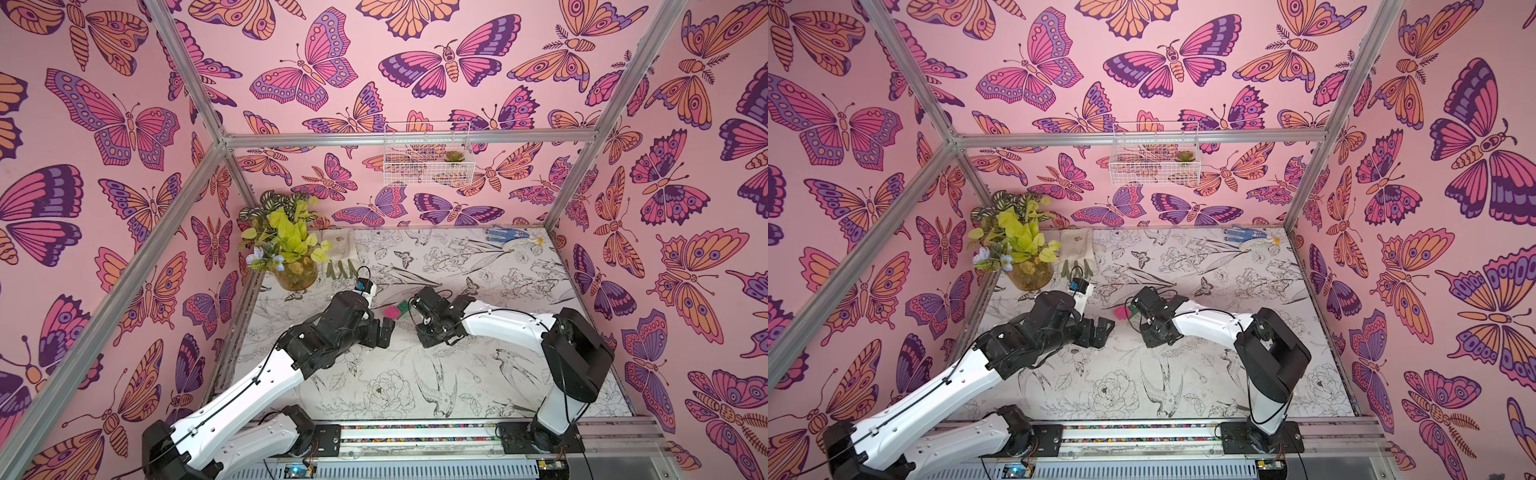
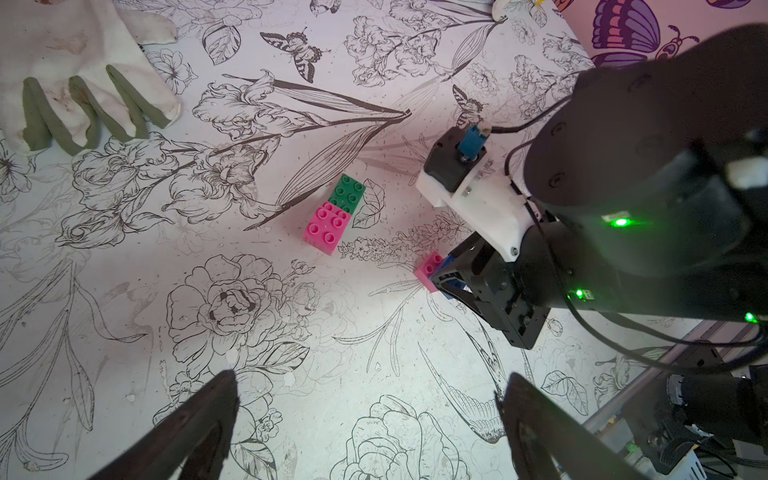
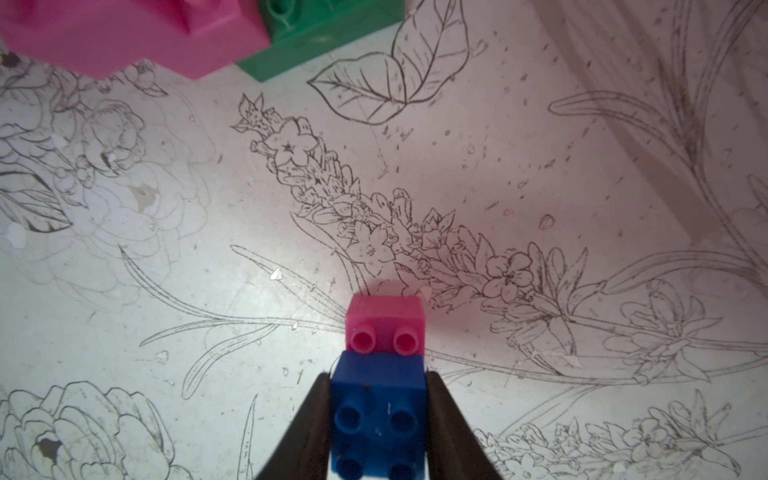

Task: Assemble the letter v with lego
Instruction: Assemble the lego brick with the lego brick.

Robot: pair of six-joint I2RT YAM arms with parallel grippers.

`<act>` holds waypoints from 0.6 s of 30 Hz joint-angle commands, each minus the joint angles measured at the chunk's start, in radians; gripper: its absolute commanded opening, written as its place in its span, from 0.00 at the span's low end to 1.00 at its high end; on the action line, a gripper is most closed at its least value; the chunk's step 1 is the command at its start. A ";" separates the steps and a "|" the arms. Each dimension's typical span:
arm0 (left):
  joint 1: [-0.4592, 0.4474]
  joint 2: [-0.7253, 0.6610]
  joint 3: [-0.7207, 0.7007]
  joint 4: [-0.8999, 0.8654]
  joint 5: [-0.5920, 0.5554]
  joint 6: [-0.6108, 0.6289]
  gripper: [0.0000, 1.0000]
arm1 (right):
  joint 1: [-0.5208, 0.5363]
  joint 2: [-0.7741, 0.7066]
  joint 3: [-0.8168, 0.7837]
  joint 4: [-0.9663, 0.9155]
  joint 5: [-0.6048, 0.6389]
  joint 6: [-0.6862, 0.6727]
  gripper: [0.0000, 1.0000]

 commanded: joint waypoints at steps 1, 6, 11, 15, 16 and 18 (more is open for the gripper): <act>0.005 -0.016 0.017 -0.035 -0.017 0.004 1.00 | 0.012 0.052 -0.048 -0.013 -0.024 0.041 0.20; 0.005 -0.015 0.020 -0.041 -0.018 0.001 1.00 | 0.015 0.082 -0.047 -0.015 -0.048 0.066 0.20; 0.005 -0.017 0.023 -0.044 -0.021 0.001 1.00 | 0.018 0.101 -0.059 0.009 -0.077 0.080 0.20; 0.005 -0.019 0.026 -0.051 -0.023 0.001 1.00 | 0.017 0.117 -0.062 0.020 -0.082 0.101 0.20; 0.005 -0.020 0.026 -0.051 -0.023 0.001 1.00 | 0.017 0.121 -0.062 0.022 -0.085 0.102 0.20; 0.005 -0.024 0.024 -0.052 -0.024 -0.002 1.00 | 0.019 0.123 -0.061 0.018 -0.083 0.109 0.20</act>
